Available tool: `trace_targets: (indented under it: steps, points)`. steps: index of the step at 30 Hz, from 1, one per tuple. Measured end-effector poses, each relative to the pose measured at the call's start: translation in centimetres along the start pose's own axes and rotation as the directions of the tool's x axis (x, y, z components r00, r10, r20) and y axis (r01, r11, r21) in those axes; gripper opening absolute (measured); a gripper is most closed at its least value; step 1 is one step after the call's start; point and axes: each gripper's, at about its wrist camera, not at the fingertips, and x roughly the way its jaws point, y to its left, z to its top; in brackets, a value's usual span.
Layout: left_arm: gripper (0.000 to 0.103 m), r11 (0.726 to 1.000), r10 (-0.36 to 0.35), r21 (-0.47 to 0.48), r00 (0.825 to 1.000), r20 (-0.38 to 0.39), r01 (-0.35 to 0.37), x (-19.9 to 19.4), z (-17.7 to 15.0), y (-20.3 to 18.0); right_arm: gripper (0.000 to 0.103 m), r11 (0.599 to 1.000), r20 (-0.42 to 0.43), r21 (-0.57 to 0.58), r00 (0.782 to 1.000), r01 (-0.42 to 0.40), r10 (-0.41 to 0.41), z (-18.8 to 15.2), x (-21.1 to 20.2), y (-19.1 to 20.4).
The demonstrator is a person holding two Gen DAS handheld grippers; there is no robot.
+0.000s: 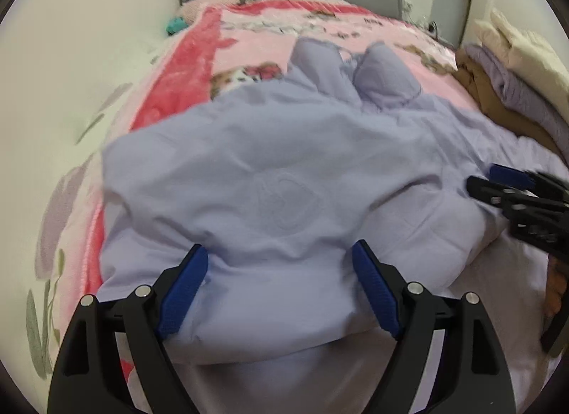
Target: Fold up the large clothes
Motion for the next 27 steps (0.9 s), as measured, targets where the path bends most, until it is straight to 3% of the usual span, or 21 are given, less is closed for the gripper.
trace_targets:
  steps: [2,4,8,10,12,13,14,17,18,19,20,22,23,25,27]
  points:
    - [0.082,1.000,-0.006,-0.023,0.999,0.050,0.007,-1.2,0.1,-0.6,0.062,0.992,0.044,0.126,0.999,-0.018,0.013,-0.4,-1.9,-2.5]
    - [0.084,0.999,-0.018,-0.033,0.995,0.095,0.021,-1.9,0.4,-1.5,0.063,0.963,0.079,0.268,0.997,0.003,-0.025,-1.3,-4.4,-6.1]
    - [0.086,0.998,-0.058,0.015,0.986,0.158,0.056,-2.1,1.0,-4.8,0.064,0.881,0.094,0.458,0.979,0.118,-0.180,-3.4,-8.5,-12.8]
    - [0.086,0.996,-0.089,0.042,0.990,0.112,0.085,-1.0,1.3,-6.8,0.066,0.793,0.065,0.573,0.952,0.210,-0.300,-5.4,-11.0,-17.4]
    - [0.087,0.993,-0.105,0.065,0.992,0.066,0.100,0.1,1.3,-8.6,0.071,0.696,0.050,0.675,0.926,0.245,-0.374,-7.1,-12.8,-21.5]
    - [0.089,0.992,-0.097,0.087,0.994,0.051,0.092,0.5,1.4,-9.6,0.071,0.623,0.050,0.741,0.905,0.251,-0.423,-8.4,-14.1,-24.1]
    - [0.091,0.992,-0.074,0.105,0.996,0.048,0.069,0.8,1.4,-10.2,0.071,0.596,0.048,0.764,0.899,0.248,-0.436,-9.0,-14.6,-25.3]
    - [0.093,0.990,-0.061,0.126,0.997,0.039,0.055,1.3,1.5,-11.0,0.071,0.473,0.036,0.862,0.908,0.182,-0.417,-11.6,-15.4,-30.8]
    - [0.094,0.991,-0.062,0.120,0.998,0.032,0.058,1.5,1.6,-10.9,0.071,0.395,0.044,0.909,0.915,0.129,-0.401,-13.0,-15.4,-32.9]
    - [0.094,0.991,-0.066,0.115,0.998,0.024,0.063,1.7,1.7,-10.7,0.071,0.361,0.055,0.927,0.917,0.099,-0.394,-13.6,-15.4,-33.7]
    - [0.094,0.991,-0.072,0.111,0.997,0.020,0.069,1.7,1.7,-10.6,0.071,0.293,0.078,0.955,0.915,0.045,-0.395,-15.0,-15.4,-35.3]
    - [0.094,0.991,-0.072,0.112,0.997,0.020,0.069,1.6,1.6,-10.7,0.070,0.200,0.085,0.980,0.910,-0.002,-0.406,-16.5,-15.5,-37.2]
    - [0.094,0.991,-0.067,0.116,0.998,0.020,0.064,1.6,1.6,-10.7,0.070,0.127,0.117,0.989,0.902,-0.070,-0.415,-18.0,-15.7,-38.2]
    - [0.094,0.991,-0.057,0.122,0.998,0.020,0.054,1.7,1.5,-10.9,0.065,0.030,0.138,0.990,0.890,-0.139,-0.434,-19.9,-15.8,-39.5]
    - [0.094,0.991,-0.044,0.128,0.999,0.015,0.042,1.8,1.5,-11.1,0.056,0.004,0.108,0.993,0.882,-0.119,-0.459,-20.6,-15.9,-40.7]
